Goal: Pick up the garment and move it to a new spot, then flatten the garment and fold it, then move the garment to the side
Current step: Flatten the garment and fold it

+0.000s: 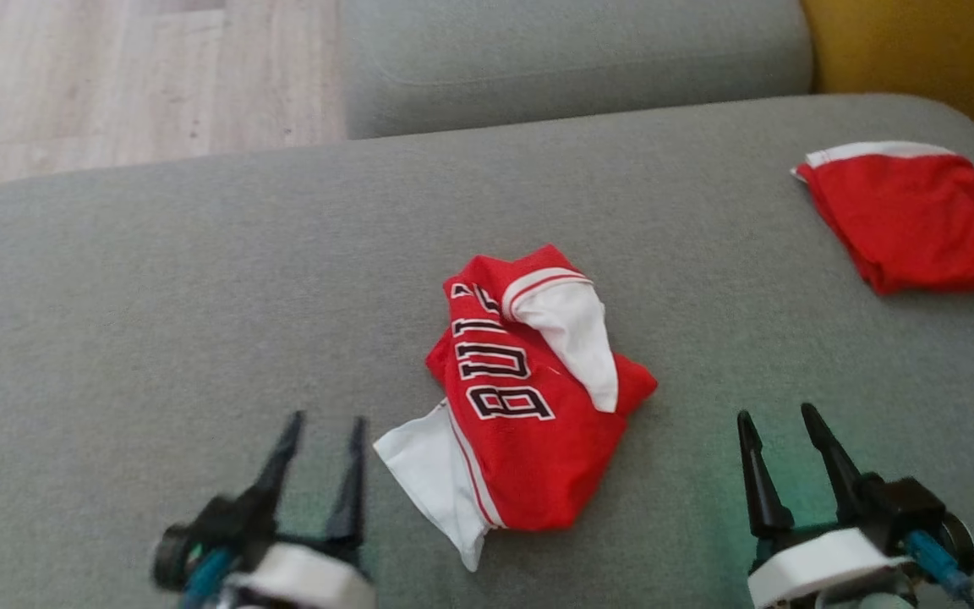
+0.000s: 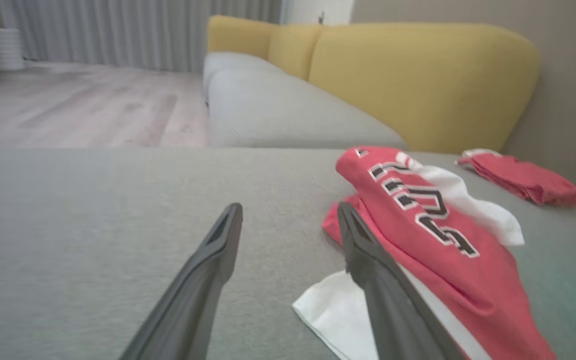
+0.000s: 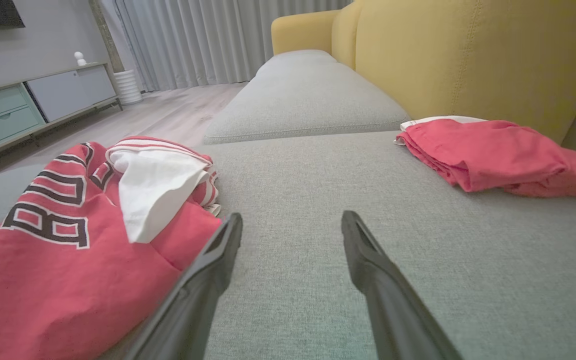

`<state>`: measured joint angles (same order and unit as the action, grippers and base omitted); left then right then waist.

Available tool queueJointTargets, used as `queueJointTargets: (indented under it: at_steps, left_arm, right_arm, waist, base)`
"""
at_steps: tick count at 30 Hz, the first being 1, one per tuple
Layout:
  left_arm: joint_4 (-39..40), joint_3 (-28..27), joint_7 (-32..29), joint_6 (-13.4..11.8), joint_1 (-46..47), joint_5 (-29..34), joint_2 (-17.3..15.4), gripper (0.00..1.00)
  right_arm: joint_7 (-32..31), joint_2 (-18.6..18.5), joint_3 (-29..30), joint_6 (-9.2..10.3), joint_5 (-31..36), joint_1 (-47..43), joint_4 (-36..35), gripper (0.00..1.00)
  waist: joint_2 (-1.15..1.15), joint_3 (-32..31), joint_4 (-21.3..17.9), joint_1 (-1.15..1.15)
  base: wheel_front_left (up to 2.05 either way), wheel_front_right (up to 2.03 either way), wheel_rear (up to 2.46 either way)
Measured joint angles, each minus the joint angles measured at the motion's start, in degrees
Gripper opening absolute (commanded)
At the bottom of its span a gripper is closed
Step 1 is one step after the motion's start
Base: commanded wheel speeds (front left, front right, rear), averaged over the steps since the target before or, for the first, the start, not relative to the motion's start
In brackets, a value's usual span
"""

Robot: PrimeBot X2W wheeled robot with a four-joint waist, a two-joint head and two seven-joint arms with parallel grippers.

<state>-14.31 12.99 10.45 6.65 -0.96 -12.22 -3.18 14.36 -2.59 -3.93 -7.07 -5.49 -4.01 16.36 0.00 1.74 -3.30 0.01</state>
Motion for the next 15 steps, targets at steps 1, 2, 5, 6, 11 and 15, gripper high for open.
queueJointTargets:
  at_steps: [1,2,5,6,11,15]
  left_arm:
    - [-2.2,1.2,-1.2,0.1,1.7,0.4,0.0,1.0]
    - [-4.4,2.2,-2.2,0.5,3.3,0.4,0.0,1.0]
    - [-11.0,4.3,-5.2,0.5,6.3,0.3,0.2,1.0]
    - [-13.1,4.5,-6.0,0.5,6.9,0.4,0.2,1.0]
    - [-20.4,4.7,-6.9,0.4,9.3,0.0,-0.1,1.0]
    - [-23.1,4.5,-7.4,0.4,11.1,-0.4,-0.1,1.0]
  right_arm:
    - [0.0,0.0,-0.2,0.01,0.0,0.3,0.0,1.0]
    - [0.0,0.0,-0.5,0.01,0.0,0.6,0.0,1.0]
    - [0.0,0.0,-1.0,0.01,0.0,1.1,0.0,1.0]
    - [0.0,0.0,-1.1,0.01,0.0,1.1,0.0,1.0]
    - [0.0,0.0,-0.8,0.01,0.0,1.1,0.1,1.0]
    - [0.0,0.0,-0.7,0.0,0.0,1.1,0.1,1.0]
  waist:
    - [0.0,0.2,-0.4,0.0]
    - [0.0,0.5,-0.9,0.0]
    - [0.0,1.0,-2.5,0.0]
    - [0.0,1.2,-3.1,0.0]
    - [0.0,1.8,-5.7,0.0]
    - [0.0,2.1,-6.8,0.0]
  base:
    - [0.0,0.0,0.0]
    - [0.0,0.0,0.0]
    - [0.0,0.0,0.0]
    - [0.0,0.0,0.0]
    - [0.0,0.0,0.0]
    - [0.0,0.0,0.0]
